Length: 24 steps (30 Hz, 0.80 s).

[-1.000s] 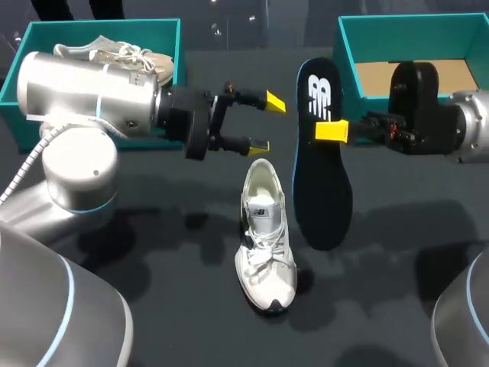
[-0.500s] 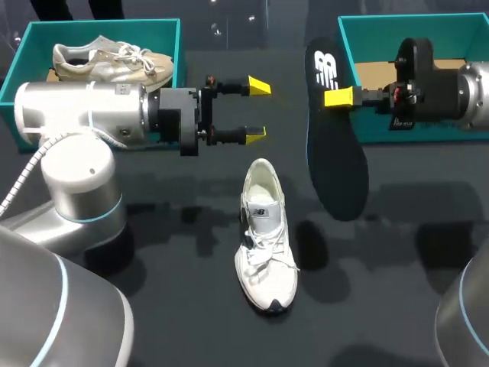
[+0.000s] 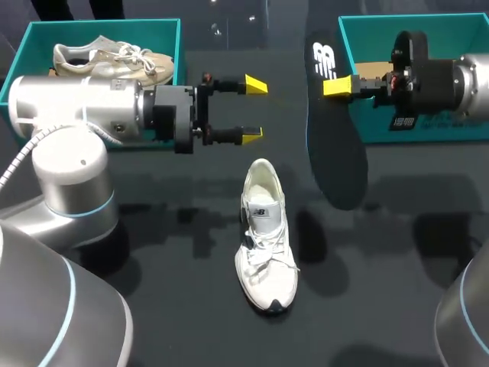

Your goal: Take the shoe out of the shoebox, open the shoe tongue, remove and reinsert the insole, then place the shoe into the shoebox

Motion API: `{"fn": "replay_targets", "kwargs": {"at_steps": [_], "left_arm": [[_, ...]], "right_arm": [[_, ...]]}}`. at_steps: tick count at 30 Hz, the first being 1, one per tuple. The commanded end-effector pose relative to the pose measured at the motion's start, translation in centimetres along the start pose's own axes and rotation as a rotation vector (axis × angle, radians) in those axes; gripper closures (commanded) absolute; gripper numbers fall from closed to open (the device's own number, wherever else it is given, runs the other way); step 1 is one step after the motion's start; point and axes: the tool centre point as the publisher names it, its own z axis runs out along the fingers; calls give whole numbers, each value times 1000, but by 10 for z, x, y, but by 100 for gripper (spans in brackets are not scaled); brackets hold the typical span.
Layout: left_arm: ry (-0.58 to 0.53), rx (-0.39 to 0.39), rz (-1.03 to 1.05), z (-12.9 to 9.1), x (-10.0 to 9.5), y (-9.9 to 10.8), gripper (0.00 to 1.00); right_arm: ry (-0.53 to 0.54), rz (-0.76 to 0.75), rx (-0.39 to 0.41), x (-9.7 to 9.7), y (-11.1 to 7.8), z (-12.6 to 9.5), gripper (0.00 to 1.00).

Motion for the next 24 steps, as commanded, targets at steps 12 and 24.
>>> {"fn": "replay_targets", "kwargs": {"at_steps": [12, 24], "left_arm": [[28, -29, -10, 7, -8, 0, 0], [12, -41, -21, 11, -13, -9, 0]], "right_arm": [[-124, 150, 29, -30, 18, 8, 100], [-77, 320, 5, -71, 32, 9, 100]]}}
